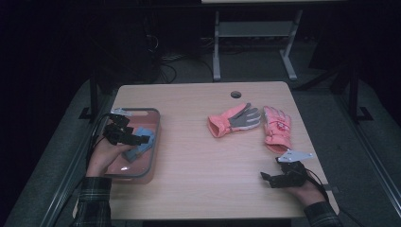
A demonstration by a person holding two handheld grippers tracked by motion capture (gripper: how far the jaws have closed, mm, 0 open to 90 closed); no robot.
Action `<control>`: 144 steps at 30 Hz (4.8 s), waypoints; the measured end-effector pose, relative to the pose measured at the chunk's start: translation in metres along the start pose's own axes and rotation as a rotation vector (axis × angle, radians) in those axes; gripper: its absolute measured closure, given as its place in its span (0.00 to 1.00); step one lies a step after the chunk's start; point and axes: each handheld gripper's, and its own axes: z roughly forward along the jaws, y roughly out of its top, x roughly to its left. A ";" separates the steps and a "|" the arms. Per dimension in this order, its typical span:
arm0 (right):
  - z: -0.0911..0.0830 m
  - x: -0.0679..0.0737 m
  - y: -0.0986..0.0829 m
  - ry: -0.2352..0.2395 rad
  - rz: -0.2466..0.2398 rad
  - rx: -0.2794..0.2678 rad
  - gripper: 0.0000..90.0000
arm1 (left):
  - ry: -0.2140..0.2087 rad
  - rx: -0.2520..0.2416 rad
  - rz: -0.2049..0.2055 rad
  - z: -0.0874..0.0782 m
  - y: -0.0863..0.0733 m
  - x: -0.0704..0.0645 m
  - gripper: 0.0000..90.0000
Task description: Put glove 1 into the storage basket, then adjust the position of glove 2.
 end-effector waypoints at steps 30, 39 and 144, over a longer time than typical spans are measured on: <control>0.000 0.000 0.000 0.000 -0.001 0.000 0.15 | -0.183 -0.059 0.199 0.043 0.053 -0.111 0.30; 0.000 0.000 0.000 0.001 -0.001 0.000 0.15 | -0.187 -0.020 0.209 0.086 0.061 -0.130 0.44; -0.001 0.001 -0.001 0.005 -0.005 -0.001 0.15 | -0.358 0.090 0.326 0.130 0.022 -0.174 1.00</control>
